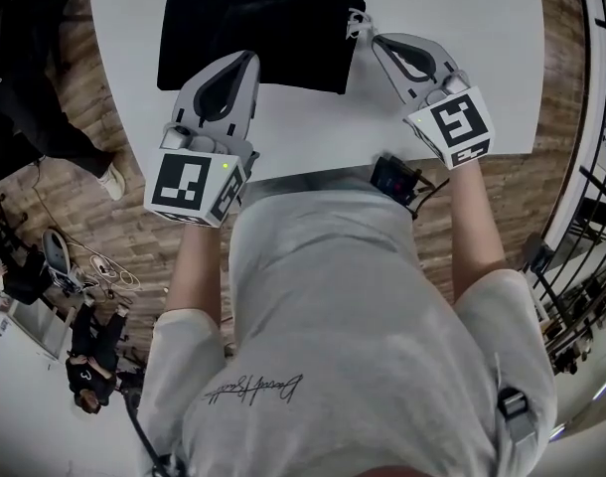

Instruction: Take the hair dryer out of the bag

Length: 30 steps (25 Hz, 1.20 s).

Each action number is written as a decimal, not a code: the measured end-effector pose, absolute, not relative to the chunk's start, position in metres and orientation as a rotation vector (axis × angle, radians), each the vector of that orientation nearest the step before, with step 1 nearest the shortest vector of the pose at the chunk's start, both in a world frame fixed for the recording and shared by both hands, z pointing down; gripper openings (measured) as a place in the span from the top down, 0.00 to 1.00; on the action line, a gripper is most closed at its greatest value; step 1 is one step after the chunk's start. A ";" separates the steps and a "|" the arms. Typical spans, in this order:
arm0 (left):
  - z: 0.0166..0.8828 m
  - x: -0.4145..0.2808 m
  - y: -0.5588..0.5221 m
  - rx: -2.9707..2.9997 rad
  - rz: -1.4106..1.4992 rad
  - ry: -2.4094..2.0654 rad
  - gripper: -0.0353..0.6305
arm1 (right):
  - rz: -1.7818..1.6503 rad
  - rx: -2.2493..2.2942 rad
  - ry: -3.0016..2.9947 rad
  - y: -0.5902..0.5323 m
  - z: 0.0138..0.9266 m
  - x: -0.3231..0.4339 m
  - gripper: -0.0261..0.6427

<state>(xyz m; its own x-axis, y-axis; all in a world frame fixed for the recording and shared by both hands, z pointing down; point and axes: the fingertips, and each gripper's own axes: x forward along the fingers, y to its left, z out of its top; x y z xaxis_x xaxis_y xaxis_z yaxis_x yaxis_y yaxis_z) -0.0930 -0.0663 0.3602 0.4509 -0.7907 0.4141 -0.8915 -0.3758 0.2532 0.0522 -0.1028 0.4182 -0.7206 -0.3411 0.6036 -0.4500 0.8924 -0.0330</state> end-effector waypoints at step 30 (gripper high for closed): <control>0.384 -0.097 -0.054 2.181 0.289 -1.416 0.93 | -0.280 -0.101 -2.251 -0.096 0.486 0.013 0.59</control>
<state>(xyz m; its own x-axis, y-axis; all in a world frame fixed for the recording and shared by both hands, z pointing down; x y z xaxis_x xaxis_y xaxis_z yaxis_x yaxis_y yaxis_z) -0.0972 -0.0536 0.3843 0.4310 -0.7863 0.4428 -0.8969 -0.3191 0.3063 0.0133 -0.0961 0.4858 -0.6411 -0.0217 0.7671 0.1671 0.9717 0.1671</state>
